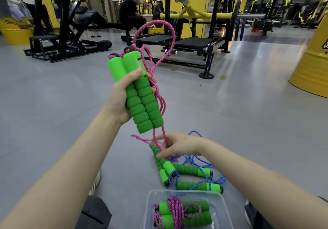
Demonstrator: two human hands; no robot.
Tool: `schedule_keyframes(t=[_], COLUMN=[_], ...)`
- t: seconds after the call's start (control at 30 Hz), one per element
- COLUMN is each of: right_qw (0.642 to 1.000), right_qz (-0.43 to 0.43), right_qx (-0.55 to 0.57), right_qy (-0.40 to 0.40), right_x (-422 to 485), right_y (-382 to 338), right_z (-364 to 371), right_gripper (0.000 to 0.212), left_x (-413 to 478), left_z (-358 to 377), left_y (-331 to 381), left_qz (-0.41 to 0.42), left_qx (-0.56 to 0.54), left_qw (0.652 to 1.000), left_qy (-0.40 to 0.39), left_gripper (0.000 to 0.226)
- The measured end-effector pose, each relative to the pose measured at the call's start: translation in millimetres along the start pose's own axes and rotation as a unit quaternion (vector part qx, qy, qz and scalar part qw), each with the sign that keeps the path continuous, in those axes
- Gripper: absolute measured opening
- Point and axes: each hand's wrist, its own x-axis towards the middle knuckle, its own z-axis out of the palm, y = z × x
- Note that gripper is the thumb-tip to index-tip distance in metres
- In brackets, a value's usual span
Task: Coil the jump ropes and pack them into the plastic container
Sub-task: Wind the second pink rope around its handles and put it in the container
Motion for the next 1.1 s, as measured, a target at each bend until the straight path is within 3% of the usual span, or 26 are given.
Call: schedule_keyframes(t=[0.07,0.1,0.2,0.27,0.33,0.4,0.47,0.57,0.6,0.7,0.77,0.87,0.93,0.97,1.03,1.1], right_qw=[0.990,0.977,0.904,0.869,0.912,0.958,0.955,0.907,0.891,0.894,0.903,0.946,0.959,0.950,0.925,0.945], right_qz=[0.047,0.078,0.222,0.220,0.113,-0.004,-0.069,-0.154,-0.155,-0.058,0.002,0.057,0.143,0.201,0.280,0.224], right_qx=[-0.102,-0.155,-0.343,-0.431,-0.346,-0.106,0.044,0.206,0.224,0.031,-0.011,0.033,-0.077,-0.159,-0.238,-0.205], right_qy=[0.086,0.120,0.121,0.106,0.190,0.267,0.285,0.332,0.363,0.444,0.430,0.317,0.233,0.179,0.095,0.124], right_x=[3,2,-7,-5,-7,-17,-28,-32,-30,-27,-29,-34,-41,-46,-49,-48], right_y=[11,18,35,28,2,-27,-40,-57,-55,-34,-10,11,11,11,18,16], right_z=[-8,-14,-23,-26,-33,-43,-49,-55,-59,-68,-68,-69,-69,-68,-68,-69], right_gripper=[0.020,0.018,0.045,0.057,0.058,0.052,0.049,0.048,0.046,0.035,0.028,0.027,0.023,0.034,0.080,0.099], left_x=[-1,0,0,0,0,1,3,4,4,5,5,4,3,3,3,3], left_z=[-2,-3,-13,-17,-16,-13,-11,-14,-16,-22,-27,-28,-25,-24,-23,-23], left_y=[6,9,16,12,7,4,2,1,0,1,3,1,-4,-8,-12,-11], left_qz=[0.036,0.056,0.083,0.065,0.041,0.029,0.023,0.017,0.018,0.031,0.028,-0.053,-0.140,-0.187,-0.279,-0.346], left_qx=[-0.005,-0.011,0.021,0.078,0.114,0.129,0.129,0.130,0.134,0.128,0.127,0.187,0.233,0.254,0.315,0.393], left_qw=[0.999,0.996,0.990,0.989,0.987,0.985,0.985,0.984,0.983,0.980,0.979,0.972,0.956,0.944,0.903,0.850], left_qy=[0.037,0.062,0.109,0.109,0.106,0.108,0.112,0.122,0.128,0.150,0.156,0.136,0.110,0.100,0.084,0.068], left_gripper=[0.020,0.020,0.021,0.018,0.017,0.018,0.020,0.018,0.018,0.019,0.019,0.019,0.014,0.012,0.015,0.021])
